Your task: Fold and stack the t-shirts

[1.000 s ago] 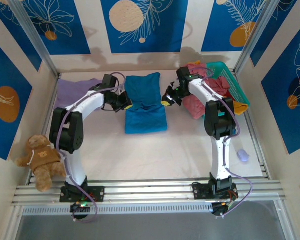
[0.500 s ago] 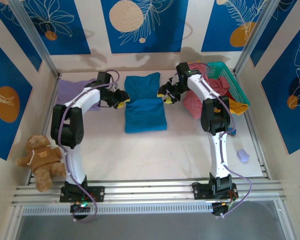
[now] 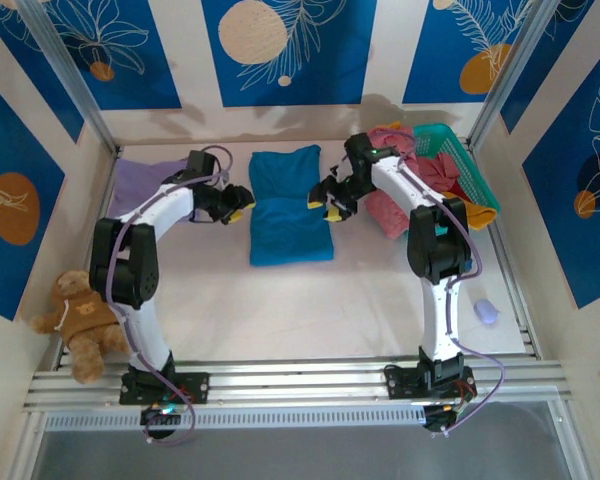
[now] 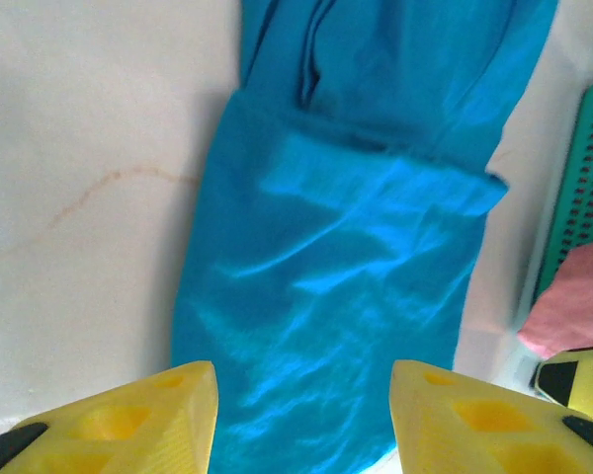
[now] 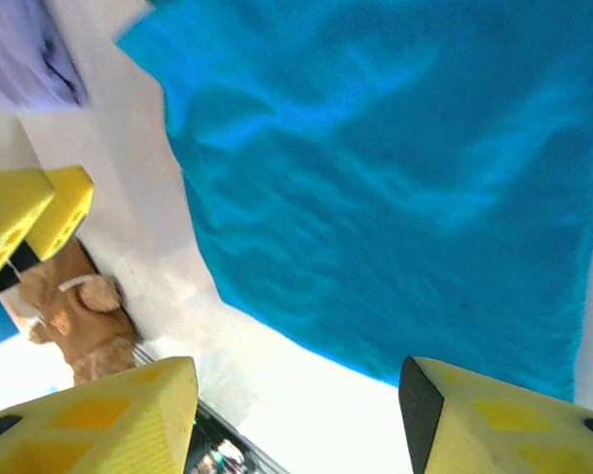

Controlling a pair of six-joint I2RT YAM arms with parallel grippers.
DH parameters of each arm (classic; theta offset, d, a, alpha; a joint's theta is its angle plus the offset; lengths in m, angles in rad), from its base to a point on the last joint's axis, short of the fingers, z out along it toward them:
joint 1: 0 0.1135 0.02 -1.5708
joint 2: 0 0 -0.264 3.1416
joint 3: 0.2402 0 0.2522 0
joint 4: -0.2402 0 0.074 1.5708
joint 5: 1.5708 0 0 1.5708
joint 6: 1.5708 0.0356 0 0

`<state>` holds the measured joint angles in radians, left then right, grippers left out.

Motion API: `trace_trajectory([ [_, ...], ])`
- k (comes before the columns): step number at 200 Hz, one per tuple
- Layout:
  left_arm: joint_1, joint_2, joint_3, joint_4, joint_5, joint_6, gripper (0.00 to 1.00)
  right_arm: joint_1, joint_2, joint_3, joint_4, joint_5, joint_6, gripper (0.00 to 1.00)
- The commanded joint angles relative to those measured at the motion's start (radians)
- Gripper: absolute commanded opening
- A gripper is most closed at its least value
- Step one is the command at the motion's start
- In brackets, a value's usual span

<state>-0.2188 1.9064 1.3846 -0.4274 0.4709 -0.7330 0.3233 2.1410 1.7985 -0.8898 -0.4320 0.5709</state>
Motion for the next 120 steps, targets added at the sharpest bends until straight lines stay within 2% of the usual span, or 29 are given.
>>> trace_trajectory([
  [1, -0.053, -0.021, -0.063, 0.042, 0.014, -0.019, 0.49, 0.033, -0.012, -0.082, 0.039, -0.022, 0.018, 0.58],
  [43, -0.144, -0.008, -0.145, 0.082, -0.025, -0.029, 0.49, 0.065, 0.011, -0.171, 0.063, -0.015, 0.015, 0.57],
  [97, -0.198, 0.016, -0.178, -0.036, -0.068, 0.056, 0.50, 0.081, -0.013, -0.294, 0.097, -0.017, 0.021, 0.56],
  [120, -0.216, -0.004, -0.244, -0.014, -0.067, 0.052, 0.50, 0.100, -0.023, -0.347, 0.107, -0.033, 0.014, 0.55],
])
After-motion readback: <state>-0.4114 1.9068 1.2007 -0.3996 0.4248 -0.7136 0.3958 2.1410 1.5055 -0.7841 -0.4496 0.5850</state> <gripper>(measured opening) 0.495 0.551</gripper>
